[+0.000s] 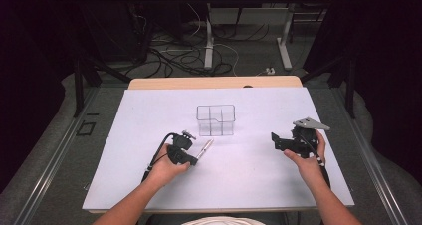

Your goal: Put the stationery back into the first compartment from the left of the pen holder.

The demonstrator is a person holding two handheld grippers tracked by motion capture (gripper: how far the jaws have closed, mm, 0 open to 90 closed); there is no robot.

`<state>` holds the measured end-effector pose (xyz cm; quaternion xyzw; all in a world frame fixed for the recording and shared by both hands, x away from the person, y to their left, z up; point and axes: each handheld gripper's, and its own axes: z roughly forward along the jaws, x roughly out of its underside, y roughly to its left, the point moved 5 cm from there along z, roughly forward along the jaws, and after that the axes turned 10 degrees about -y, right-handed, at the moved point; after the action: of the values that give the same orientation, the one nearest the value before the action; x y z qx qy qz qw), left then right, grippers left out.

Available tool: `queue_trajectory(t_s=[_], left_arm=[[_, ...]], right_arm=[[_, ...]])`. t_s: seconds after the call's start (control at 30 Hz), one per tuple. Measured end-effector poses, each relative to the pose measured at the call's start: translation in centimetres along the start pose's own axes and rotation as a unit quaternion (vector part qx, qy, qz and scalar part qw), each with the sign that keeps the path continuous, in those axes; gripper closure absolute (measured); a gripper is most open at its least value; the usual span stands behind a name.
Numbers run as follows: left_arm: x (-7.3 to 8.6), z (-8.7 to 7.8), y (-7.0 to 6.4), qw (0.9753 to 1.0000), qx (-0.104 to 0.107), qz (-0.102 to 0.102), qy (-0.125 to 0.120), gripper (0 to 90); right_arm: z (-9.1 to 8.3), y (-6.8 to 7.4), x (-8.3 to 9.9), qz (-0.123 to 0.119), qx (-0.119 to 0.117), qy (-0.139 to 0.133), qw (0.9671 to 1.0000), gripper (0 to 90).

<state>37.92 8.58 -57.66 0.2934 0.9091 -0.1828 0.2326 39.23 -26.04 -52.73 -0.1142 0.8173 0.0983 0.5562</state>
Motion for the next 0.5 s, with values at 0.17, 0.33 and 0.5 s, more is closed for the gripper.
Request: queue_trajectory(t_s=[0.17, 0.33, 0.5], left_arm=[[-0.1, -0.5, 0.0, 1.0, 0.006, -0.001, -0.004, 80.0], [-0.3, -1.3, -0.4, 0.9998, 0.017, -0.002, -0.012, 80.1], [-0.5, -1.9, -0.7, 0.9995, 0.023, -0.001, -0.021, 80.0]], right_arm=[[0.0, 0.2, 0.0, -0.012, 0.003, 0.002, 0.9999, 9.0], [0.0, 0.4, 0.0, -0.033, -0.001, 0.009, 0.9994, 14.5], [0.0, 0.7, -0.1, -0.045, -0.01, 0.006, 0.9989, 15.7]])
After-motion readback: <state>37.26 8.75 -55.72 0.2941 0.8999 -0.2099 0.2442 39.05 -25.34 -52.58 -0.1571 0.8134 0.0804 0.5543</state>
